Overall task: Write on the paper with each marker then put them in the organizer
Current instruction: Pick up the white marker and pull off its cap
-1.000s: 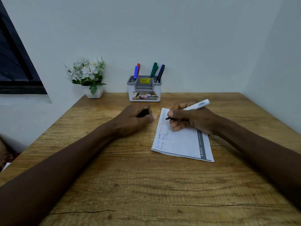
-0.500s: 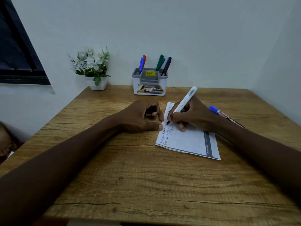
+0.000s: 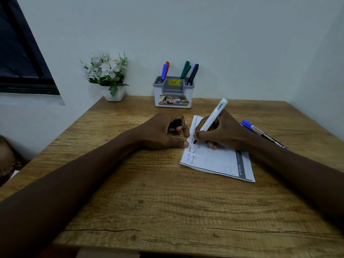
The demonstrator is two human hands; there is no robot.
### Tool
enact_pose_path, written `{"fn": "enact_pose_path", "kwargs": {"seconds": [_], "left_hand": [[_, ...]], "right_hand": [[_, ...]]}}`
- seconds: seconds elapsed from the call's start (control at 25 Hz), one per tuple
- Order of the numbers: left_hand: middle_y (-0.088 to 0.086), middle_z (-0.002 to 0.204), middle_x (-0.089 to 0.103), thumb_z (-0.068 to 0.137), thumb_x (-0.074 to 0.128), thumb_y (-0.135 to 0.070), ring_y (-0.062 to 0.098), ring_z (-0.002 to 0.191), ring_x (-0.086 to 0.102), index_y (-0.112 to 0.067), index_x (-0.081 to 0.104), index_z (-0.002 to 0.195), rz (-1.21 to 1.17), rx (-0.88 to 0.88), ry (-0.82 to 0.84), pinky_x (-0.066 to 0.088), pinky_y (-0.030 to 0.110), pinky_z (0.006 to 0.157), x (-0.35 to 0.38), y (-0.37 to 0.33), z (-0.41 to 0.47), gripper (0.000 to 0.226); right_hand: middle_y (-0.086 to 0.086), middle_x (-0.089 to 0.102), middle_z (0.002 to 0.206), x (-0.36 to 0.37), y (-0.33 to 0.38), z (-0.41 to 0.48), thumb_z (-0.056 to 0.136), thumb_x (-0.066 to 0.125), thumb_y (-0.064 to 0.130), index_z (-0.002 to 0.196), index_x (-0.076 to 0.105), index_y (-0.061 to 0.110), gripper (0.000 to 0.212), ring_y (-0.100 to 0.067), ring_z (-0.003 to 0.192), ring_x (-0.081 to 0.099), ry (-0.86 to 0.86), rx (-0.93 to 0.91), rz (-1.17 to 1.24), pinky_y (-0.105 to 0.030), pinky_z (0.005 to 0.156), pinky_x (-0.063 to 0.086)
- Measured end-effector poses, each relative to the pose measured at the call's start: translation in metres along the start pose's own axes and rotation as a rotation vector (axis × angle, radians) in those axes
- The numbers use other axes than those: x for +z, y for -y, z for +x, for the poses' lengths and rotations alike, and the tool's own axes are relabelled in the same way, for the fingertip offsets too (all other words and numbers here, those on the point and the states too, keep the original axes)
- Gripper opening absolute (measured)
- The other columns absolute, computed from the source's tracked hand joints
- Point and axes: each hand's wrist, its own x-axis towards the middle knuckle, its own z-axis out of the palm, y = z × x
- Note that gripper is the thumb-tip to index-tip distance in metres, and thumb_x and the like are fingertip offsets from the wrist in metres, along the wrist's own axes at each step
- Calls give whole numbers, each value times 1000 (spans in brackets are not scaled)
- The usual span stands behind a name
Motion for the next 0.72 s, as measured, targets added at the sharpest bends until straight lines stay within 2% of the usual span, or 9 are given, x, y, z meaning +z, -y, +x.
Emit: {"fn": "enact_pose_path", "kwargs": {"seconds": [0.12, 0.28, 0.48, 0.72], "left_hand": [[-5, 104, 75, 80, 85, -25, 0, 94, 67, -10, 57, 89, -13, -13, -6, 49, 9, 72, 0, 0, 1, 33], [-7, 104, 75, 80, 85, -27, 3, 95, 68, -21, 55, 85, -1, -11, 2, 52, 13, 76, 0, 0, 1, 31], [-6, 104, 75, 81, 85, -26, 3, 96, 68, -23, 54, 84, -15, -11, 7, 51, 14, 77, 0, -2, 2, 31], [-6, 103, 75, 80, 85, -26, 6, 94, 68, -28, 52, 83, -36, -10, 14, 50, 13, 74, 0, -4, 1, 33]], "right_hand": [[-10, 73, 64, -2, -3, 3, 85, 79, 3, 86, 70, -10, 16, -14, 42, 62, -16, 9, -15, -20, 45, 50], [-16, 73, 67, -2, -4, 3, 84, 79, 2, 88, 68, -13, 19, -15, 42, 61, -15, 15, -9, -22, 45, 51], [-8, 72, 61, -1, -5, 6, 85, 79, 5, 90, 67, -14, 23, -13, 41, 61, -44, 47, -10, -20, 43, 50], [-16, 72, 62, 0, -7, 8, 84, 79, 5, 85, 70, -11, 19, -18, 41, 61, -77, 54, -8, -23, 42, 50]]}}
